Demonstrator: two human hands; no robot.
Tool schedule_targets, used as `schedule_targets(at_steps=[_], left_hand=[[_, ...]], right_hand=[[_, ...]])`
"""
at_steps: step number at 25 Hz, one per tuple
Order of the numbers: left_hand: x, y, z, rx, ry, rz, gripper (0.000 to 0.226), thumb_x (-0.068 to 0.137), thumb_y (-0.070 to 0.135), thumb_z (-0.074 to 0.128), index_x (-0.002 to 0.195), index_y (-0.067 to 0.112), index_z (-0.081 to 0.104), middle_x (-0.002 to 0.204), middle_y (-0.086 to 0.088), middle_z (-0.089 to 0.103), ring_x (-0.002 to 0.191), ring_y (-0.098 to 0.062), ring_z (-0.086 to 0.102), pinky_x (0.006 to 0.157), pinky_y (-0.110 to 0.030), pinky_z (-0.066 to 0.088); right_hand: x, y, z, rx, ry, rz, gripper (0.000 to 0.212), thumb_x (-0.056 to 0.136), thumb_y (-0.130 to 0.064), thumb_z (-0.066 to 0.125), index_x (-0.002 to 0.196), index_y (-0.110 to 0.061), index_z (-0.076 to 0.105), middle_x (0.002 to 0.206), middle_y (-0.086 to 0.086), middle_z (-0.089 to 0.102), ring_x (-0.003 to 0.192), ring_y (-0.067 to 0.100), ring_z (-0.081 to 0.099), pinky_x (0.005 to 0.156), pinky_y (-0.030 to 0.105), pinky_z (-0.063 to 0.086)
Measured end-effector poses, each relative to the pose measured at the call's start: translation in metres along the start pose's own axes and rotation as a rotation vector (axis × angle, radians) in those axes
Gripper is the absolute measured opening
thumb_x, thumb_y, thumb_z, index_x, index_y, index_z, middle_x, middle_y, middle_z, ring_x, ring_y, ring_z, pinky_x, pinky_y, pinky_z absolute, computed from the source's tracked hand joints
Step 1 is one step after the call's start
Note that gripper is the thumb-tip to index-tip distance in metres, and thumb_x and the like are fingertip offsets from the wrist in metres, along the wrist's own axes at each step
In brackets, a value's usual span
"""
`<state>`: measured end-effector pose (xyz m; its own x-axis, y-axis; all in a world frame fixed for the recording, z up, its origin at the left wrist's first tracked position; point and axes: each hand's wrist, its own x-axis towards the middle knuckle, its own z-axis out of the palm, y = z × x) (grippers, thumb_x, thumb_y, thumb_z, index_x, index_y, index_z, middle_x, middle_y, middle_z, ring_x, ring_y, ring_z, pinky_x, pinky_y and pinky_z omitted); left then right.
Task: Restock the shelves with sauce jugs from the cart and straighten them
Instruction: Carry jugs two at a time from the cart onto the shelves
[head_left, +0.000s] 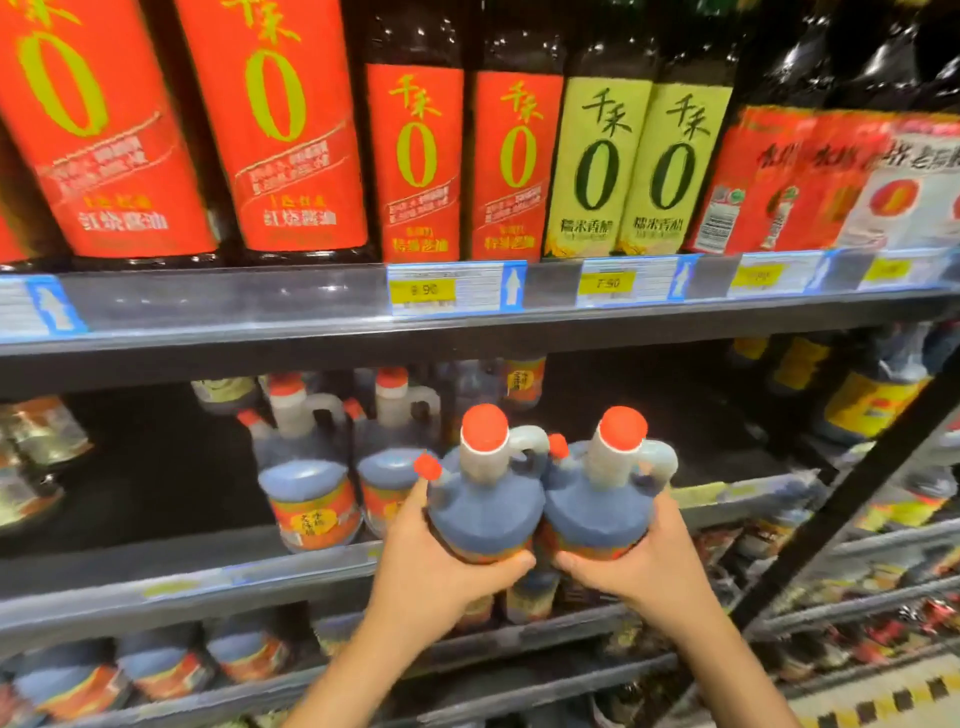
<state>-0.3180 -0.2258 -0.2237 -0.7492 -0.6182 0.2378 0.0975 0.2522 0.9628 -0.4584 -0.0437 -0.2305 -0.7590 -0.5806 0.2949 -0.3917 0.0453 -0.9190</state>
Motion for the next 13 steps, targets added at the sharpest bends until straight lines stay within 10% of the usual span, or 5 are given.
schedule_targets(at_steps=[8,13], left_hand=[[0.041,0.0,0.076,0.172,0.196,0.039,0.08,0.048,0.046,0.096,0.115,0.029,0.057,0.115,0.0,0.067,0.109,-0.015,0.067,0.088,-0.041,0.057],[0.078,-0.005,0.098,0.306,0.158,-0.021,0.043,0.057,0.033,0.097,0.092,0.02,0.076,0.093,0.007,0.077,0.09,-0.003,0.072,0.081,-0.041,0.06]], right_hand=[[0.063,0.044,-0.07,-0.071,-0.144,-0.122,0.088,0.061,-0.007,0.098,0.131,-0.028,0.049,0.13,0.007,0.062,0.121,0.02,0.063,0.1,0.038,0.054],[0.094,0.052,-0.081,-0.038,-0.101,-0.13,0.086,0.059,-0.017,0.1,0.13,-0.022,0.05,0.128,0.008,0.061,0.12,0.019,0.062,0.098,0.041,0.054]])
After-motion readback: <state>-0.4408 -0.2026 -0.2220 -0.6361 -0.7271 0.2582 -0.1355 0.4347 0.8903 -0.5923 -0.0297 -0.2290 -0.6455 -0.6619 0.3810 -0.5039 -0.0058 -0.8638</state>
